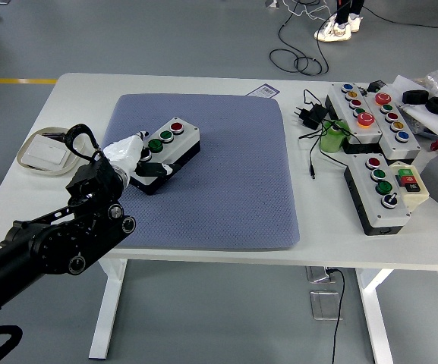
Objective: Pick up the button,place it on the desk,press the button,press the button
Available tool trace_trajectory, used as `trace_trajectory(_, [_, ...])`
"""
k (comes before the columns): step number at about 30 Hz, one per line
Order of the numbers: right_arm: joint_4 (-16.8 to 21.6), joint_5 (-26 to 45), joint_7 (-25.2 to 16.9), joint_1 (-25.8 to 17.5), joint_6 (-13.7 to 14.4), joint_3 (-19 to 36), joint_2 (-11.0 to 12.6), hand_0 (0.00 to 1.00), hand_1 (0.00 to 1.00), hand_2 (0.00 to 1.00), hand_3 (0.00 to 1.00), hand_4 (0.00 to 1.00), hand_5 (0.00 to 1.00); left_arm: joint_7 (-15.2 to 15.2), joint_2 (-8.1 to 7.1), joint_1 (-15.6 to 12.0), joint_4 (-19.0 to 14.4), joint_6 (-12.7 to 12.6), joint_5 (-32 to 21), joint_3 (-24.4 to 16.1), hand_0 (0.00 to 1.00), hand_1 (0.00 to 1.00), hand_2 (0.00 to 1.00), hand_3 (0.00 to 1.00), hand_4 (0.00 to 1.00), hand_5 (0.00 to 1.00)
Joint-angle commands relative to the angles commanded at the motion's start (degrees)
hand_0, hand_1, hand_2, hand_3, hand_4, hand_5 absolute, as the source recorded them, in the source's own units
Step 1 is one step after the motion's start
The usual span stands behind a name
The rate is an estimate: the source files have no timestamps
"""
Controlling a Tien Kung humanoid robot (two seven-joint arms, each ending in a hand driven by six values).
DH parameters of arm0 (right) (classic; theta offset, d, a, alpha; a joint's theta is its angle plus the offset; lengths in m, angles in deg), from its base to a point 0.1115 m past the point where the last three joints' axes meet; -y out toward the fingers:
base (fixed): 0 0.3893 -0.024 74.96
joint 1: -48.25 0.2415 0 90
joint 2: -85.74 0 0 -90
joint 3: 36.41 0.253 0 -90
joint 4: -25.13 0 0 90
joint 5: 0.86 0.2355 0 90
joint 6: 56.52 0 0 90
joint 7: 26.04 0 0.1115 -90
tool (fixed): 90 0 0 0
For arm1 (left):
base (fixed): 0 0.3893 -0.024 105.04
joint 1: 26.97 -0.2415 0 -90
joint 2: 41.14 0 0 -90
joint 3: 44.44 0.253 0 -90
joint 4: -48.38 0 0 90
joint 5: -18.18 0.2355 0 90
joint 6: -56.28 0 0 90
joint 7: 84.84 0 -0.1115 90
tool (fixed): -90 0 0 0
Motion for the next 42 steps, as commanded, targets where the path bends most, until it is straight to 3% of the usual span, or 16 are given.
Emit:
trace_trajectory(3, [0.0, 0.0, 0.0, 0.0, 0.0, 0.0, 0.1, 0.642, 0.507, 0.547, 0.589, 0.24, 0.366, 0.0, 0.89, 1.1, 1.9, 0.5, 0.9, 0.9, 0.943, 0.989, 0.998, 0.998, 0.998, 0.476])
trace_trajectory(4, [0.0, 0.0, 0.0, 0.0, 0.0, 0.0, 0.1, 0.642, 0.507, 0.547, 0.589, 0.24, 0.366, 0.0, 1.15, 1.4, 2.3, 0.4, 1.2, 1.2, 0.832, 0.923, 0.959, 0.998, 0.993, 0.281])
trace_trajectory(9, [0.0, 0.0, 0.0, -0.1, 0.0, -0.2, 0.2, 0.642, 0.507, 0.547, 0.589, 0.24, 0.366, 0.0, 2.22, 2.7, 4.7, 0.3, 2.8, 3.1, 0.832, 0.923, 0.959, 0.998, 0.993, 0.281])
trace_trajectory(10, [0.0, 0.0, 0.0, -0.2, 0.0, -0.2, 0.2, 0.642, 0.507, 0.547, 0.589, 0.24, 0.366, 0.0, 2.28, 2.8, 4.9, 0.4, 2.9, 3.3, 0.748, 0.878, 0.899, 0.998, 0.948, 0.182])
trace_trajectory(15, [0.0, 0.0, 0.1, -0.4, 0.0, -0.2, 0.3, 0.642, 0.507, 0.547, 0.589, 0.24, 0.366, 0.0, 2.45, 3.1, 5.4, 0.7, 3.9, 4.5, 0.748, 0.878, 0.899, 0.998, 0.948, 0.182])
trace_trajectory(16, [0.0, -0.1, 0.1, -0.4, 0.0, -0.2, 0.3, 0.642, 0.507, 0.547, 0.589, 0.24, 0.366, 0.0, 2.46, 3.1, 5.4, 0.7, 3.9, 4.5, 0.569, 0.592, 0.619, 0.91, 0.793, 0.002])
trace_trajectory(21, [0.0, -0.2, 0.1, -0.6, 0.1, -0.2, 0.4, 0.642, 0.507, 0.547, 0.589, 0.24, 0.366, 0.0, 2.64, 3.1, 5.9, -0.6, 4.1, 5.2, 0.569, 0.592, 0.619, 0.91, 0.793, 0.002])
trace_trajectory(22, [0.0, -0.2, 0.1, -0.6, 0.1, -0.2, 0.4, 0.642, 0.507, 0.547, 0.589, 0.24, 0.367, 0.0, 2.65, 3.1, 5.9, -0.9, 4.1, 5.2, 0.436, 0.42, 0.428, 0.592, 0.637, 0.002])
trace_trajectory(27, [0.0, -0.2, 0.1, -0.6, 0.1, -0.1, 0.4, 0.642, 0.507, 0.547, 0.589, 0.24, 0.367, 0.0, 2.43, 2.8, 6.1, -2.7, 3.4, 5.4, 0.436, 0.42, 0.428, 0.592, 0.637, 0.002])
trace_trajectory(28, [0.0, -0.2, 0.1, -0.6, 0.1, -0.1, 0.4, 0.642, 0.507, 0.547, 0.59, 0.24, 0.367, 0.0, 2.33, 2.7, 6.1, -3.2, 3.2, 5.4, 0.205, 0.216, 0.24, 0.291, 0.476, 0.002])
trace_trajectory(29, [0.0, -0.2, 0.1, -0.6, 0.1, -0.1, 0.4, 0.642, 0.507, 0.547, 0.59, 0.24, 0.367, 0.0, 2.26, 2.6, 6.1, -3.4, 3.0, 5.4, 0.205, 0.216, 0.24, 0.291, 0.476, 0.002])
trace_trajectory(33, [0.0, -0.1, 0.1, -0.5, 0.1, -0.1, 0.3, 0.642, 0.507, 0.547, 0.59, 0.24, 0.367, 3.3, 1.66, 2.5, 5.9, -6.5, 2.2, 5.3, 0.205, 0.216, 0.24, 0.291, 0.476, 0.002])
trace_trajectory(34, [0.0, -0.1, 0.1, -0.5, 0.0, -0.1, 0.3, 0.642, 0.507, 0.547, 0.589, 0.24, 0.366, 4.6, 1.5, 2.4, 5.8, -7.2, 1.8, 5.2, 0.158, 0.164, 0.174, 0.263, 0.35, 0.002])
trace_trajectory(39, [0.0, -0.2, 0.0, -0.3, 0.1, 0.1, 0.3, 0.642, 0.507, 0.547, 0.589, 0.24, 0.366, 11.1, 0.25, 2.5, 4.7, -9.8, -0.4, 4.9, 0.158, 0.164, 0.174, 0.263, 0.35, 0.002])
trace_trajectory(40, [0.0, -0.2, 0.0, -0.3, 0.1, 0.1, 0.3, 0.642, 0.507, 0.547, 0.589, 0.24, 0.367, 13.0, -0.22, 2.5, 4.1, -10.0, -1.2, 4.8, 0.134, 0.136, 0.135, 0.258, 0.241, 0.002])
trace_trajectory(42, [0.0, -0.1, 0.0, -0.3, 0.1, 0.1, 0.3, 0.642, 0.507, 0.547, 0.589, 0.24, 0.367, 16.0, -1.04, 2.6, 3.0, -9.8, -2.6, 4.7, 0.134, 0.136, 0.135, 0.258, 0.241, 0.002])
